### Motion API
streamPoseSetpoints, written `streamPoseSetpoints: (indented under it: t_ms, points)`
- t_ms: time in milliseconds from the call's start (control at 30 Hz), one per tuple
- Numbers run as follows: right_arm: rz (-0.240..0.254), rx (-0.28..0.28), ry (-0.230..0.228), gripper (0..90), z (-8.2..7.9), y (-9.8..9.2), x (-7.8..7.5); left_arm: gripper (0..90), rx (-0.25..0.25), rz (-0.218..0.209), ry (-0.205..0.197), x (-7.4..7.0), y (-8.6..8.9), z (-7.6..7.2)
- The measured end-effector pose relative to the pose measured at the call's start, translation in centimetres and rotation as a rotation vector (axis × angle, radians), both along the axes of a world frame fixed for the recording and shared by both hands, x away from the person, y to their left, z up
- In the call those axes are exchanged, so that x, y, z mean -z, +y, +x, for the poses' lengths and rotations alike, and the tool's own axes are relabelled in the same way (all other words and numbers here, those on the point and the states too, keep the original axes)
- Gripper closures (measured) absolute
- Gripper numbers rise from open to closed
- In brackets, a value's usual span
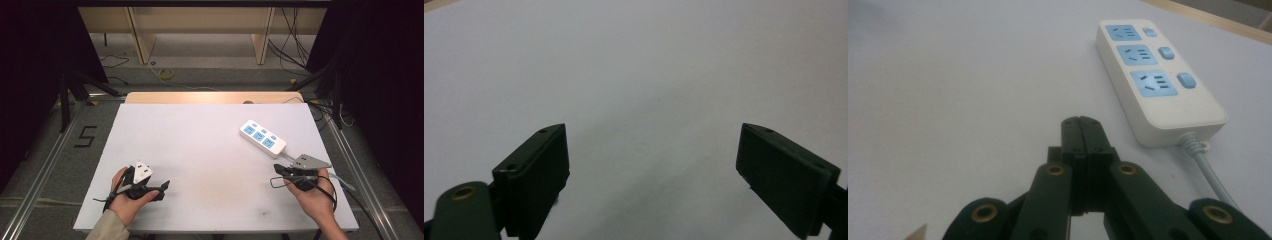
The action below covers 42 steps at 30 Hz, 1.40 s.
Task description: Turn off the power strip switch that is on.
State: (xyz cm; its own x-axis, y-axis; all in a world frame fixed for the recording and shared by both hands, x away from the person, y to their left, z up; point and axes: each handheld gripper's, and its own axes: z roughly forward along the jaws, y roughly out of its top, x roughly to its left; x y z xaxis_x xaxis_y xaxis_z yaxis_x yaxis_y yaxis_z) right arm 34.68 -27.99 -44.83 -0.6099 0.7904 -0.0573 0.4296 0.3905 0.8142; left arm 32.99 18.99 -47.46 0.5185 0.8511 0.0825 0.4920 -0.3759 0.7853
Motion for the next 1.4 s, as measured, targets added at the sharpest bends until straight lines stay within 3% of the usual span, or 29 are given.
streamPoseSetpoints:
  t_ms: [667,1400]
  points:
    - [-0.004,0.048,0.005,90.0,1.7,0.0,-0.4,13.6,0.000,0.000,-0.003,0.0,0.0,0.0]
    - [-0.014,0.064,-0.001,90.0,3.4,0.4,-0.8,13.8,0.004,0.007,-0.006,-0.1,-0.1,-0.1]
